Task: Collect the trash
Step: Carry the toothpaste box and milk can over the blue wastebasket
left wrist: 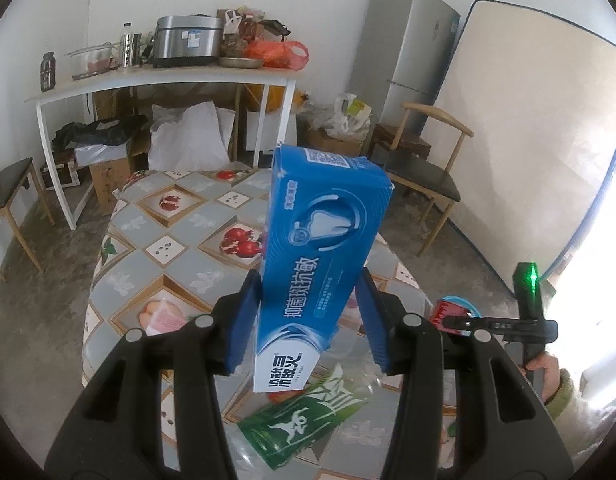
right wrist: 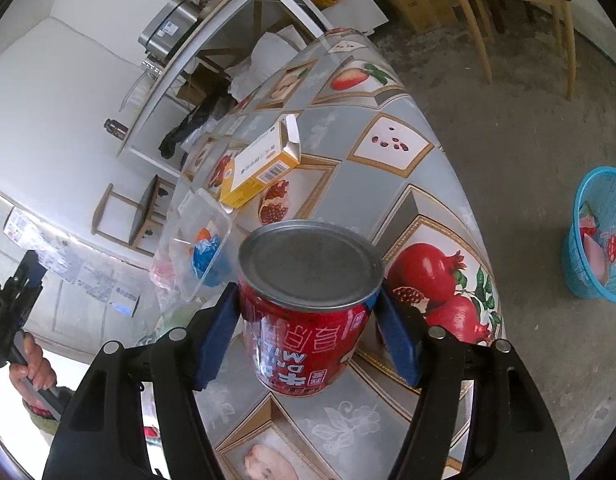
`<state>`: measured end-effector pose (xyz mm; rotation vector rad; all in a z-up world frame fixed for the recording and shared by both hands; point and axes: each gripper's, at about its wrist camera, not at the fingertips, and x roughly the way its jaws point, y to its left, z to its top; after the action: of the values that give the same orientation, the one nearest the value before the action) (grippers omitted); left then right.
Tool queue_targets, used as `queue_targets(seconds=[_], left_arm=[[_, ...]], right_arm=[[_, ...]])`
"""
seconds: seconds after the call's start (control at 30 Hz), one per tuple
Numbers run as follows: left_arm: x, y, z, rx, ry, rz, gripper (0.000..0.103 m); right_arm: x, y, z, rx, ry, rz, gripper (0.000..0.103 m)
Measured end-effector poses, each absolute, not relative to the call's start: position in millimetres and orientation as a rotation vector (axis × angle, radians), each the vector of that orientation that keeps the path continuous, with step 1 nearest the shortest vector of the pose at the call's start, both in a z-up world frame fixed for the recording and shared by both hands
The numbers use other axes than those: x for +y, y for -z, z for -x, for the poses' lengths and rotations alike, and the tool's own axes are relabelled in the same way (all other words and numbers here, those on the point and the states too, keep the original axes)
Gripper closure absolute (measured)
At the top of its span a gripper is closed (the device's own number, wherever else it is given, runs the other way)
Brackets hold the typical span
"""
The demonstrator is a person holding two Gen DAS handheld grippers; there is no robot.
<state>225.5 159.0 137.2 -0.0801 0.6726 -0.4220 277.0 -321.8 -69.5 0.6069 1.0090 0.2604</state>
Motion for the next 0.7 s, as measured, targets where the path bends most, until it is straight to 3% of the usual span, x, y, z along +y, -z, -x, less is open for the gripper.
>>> queue_targets(seconds=[0.7], left_arm=[[156,-145,-202,0.633,0.451,0.119,0.057]], right_arm=[[-279,25,-247,0.874,-0.185,-0.214,0.038]])
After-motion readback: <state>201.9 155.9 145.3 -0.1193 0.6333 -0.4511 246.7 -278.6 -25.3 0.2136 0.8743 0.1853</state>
